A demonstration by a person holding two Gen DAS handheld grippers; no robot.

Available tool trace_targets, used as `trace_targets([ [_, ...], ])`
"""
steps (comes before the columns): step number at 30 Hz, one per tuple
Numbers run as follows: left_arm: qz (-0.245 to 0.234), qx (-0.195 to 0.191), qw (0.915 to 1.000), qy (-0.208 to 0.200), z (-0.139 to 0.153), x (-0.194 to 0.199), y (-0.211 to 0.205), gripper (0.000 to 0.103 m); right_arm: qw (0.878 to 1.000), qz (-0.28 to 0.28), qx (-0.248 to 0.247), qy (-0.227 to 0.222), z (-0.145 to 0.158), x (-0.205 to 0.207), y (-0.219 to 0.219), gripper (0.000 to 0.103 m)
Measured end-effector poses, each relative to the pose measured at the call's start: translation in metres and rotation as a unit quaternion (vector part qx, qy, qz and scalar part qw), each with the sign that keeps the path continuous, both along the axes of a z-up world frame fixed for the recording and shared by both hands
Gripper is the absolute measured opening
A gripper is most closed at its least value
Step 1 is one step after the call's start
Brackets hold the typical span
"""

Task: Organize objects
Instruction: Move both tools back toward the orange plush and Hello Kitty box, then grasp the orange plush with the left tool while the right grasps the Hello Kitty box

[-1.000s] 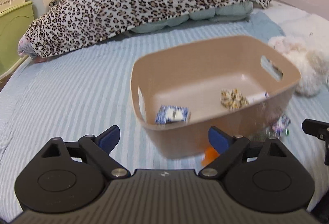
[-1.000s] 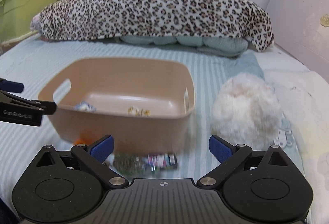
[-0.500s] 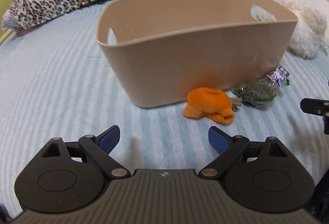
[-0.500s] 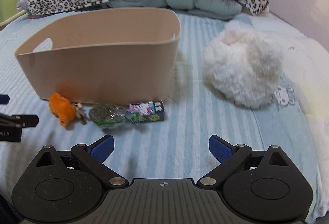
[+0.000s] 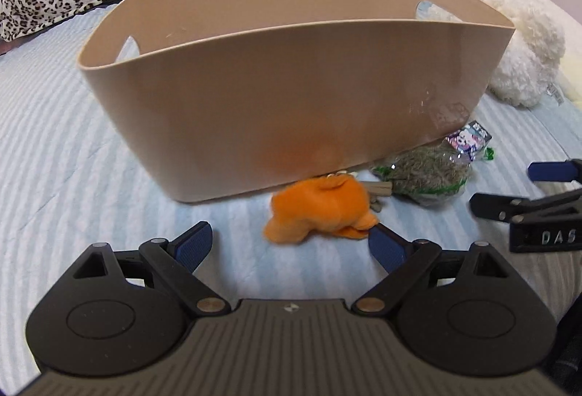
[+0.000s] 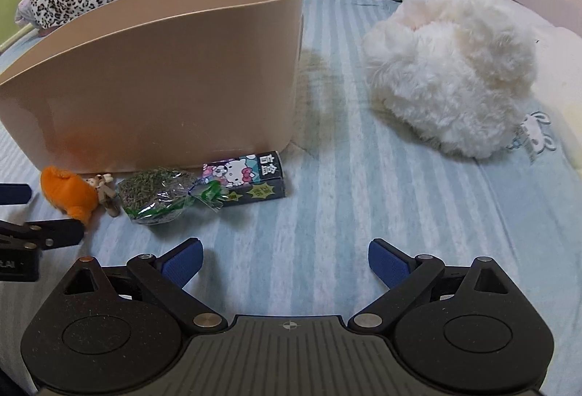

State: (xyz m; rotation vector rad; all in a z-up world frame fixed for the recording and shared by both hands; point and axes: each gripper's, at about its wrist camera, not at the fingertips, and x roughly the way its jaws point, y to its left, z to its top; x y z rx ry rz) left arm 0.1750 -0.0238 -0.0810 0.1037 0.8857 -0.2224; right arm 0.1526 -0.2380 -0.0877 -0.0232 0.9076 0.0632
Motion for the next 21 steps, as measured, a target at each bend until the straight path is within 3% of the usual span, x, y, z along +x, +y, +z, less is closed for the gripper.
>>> trace_targets([
  [9, 0.023, -0.006, 0.9997, -0.007, -0.003, 0.018, -0.003, 0.093, 1.000, 0.006, 0.009, -0.020, -0.001, 0.011, 0.003, 0.099],
  [14, 0.027, -0.014, 0.9995, -0.004, -0.005, 0.024, 0.007, 0.088, 0.999, 0.010, 0.013, -0.031, -0.004, 0.021, 0.007, 0.094],
  [17, 0.023, -0.010, 0.9996, -0.009, -0.004, 0.024, 0.008, 0.080, 0.999, 0.015, 0.008, -0.034, -0.006, 0.026, 0.012, 0.087],
  [19, 0.018, -0.005, 0.9997, -0.016, -0.003, 0.023, 0.008, 0.060, 0.999, 0.018, 0.006, -0.038, -0.006, 0.028, 0.014, 0.080],
  [21, 0.012, -0.004, 0.9997, -0.019, -0.003, 0.021, 0.011, 0.051, 0.999, 0.021, 0.005, -0.039, -0.005, 0.026, 0.015, 0.068],
])
